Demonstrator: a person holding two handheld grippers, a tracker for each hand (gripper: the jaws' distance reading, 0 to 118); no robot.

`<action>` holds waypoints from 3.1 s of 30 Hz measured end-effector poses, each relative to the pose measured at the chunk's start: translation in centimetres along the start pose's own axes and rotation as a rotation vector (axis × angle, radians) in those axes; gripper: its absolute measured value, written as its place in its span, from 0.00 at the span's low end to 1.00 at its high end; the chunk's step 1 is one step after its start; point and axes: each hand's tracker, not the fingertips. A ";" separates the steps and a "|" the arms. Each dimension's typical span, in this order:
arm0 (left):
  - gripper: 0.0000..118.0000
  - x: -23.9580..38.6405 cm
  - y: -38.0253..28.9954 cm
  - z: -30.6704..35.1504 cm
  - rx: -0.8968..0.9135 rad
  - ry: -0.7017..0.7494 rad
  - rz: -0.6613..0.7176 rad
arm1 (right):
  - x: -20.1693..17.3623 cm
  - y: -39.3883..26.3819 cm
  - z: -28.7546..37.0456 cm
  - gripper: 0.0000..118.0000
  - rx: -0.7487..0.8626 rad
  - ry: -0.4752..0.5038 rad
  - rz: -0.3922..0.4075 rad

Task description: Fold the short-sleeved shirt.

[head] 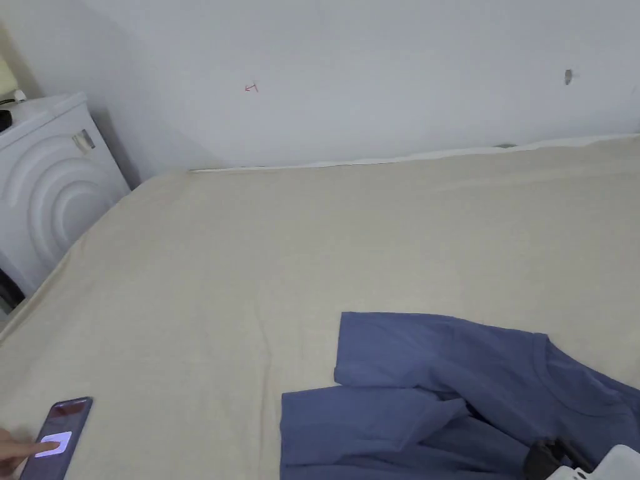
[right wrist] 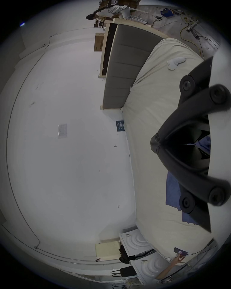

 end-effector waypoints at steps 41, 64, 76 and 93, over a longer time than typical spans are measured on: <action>0.05 -28.1 -13.1 7.5 -0.193 0.410 0.355 | -7.0 -6.7 -6.4 0.00 -0.165 0.150 0.180; 0.05 -23.2 -12.2 23.3 0.105 0.439 0.689 | -22.3 -17.0 -47.7 0.75 -0.812 0.600 0.684; 0.05 -24.1 -11.3 23.5 0.132 0.463 0.720 | -16.0 -14.4 -36.7 0.01 -0.499 0.495 0.494; 0.05 -32.7 13.7 34.2 0.625 0.351 0.617 | 2.1 23.9 -12.8 0.01 0.220 0.127 0.138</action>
